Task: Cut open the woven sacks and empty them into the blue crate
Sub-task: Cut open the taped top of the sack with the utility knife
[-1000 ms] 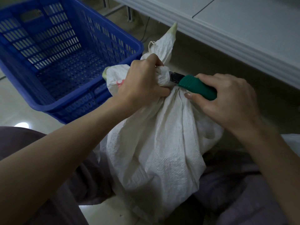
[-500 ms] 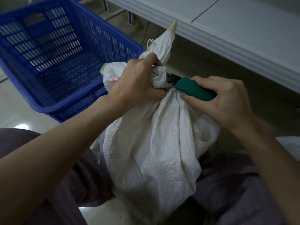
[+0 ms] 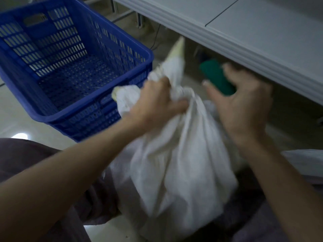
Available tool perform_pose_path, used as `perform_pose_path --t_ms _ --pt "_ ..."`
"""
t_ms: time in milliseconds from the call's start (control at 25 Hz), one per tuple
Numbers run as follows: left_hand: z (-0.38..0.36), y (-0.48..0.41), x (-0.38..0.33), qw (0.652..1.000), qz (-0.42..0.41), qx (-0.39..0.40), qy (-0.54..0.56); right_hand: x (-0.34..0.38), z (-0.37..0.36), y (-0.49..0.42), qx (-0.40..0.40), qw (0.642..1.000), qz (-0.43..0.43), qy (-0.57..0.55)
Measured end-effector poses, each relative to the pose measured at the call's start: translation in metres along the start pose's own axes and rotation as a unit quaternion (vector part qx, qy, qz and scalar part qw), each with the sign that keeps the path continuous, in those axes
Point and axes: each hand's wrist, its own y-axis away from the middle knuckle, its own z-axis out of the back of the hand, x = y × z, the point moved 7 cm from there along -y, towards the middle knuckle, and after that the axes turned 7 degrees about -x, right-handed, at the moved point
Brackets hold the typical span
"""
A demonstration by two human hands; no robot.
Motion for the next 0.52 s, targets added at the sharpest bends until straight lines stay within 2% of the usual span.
perform_pose_path --t_ms 80,200,360,520 --pt "-0.021 0.02 -0.012 0.999 0.012 0.04 0.035 0.0 0.002 -0.006 0.012 1.0 -0.022 0.003" --pt "-0.01 0.009 -0.006 0.998 0.024 -0.007 0.062 0.0 -0.001 0.004 0.052 0.998 -0.027 -0.025" --pt "0.011 0.002 -0.001 0.992 0.002 -0.041 0.121 -0.015 0.004 -0.006 0.074 0.989 -0.083 -0.099" --pt "0.026 0.004 -0.007 0.987 -0.029 -0.062 0.146 -0.006 0.012 -0.005 0.092 0.983 -0.032 -0.159"
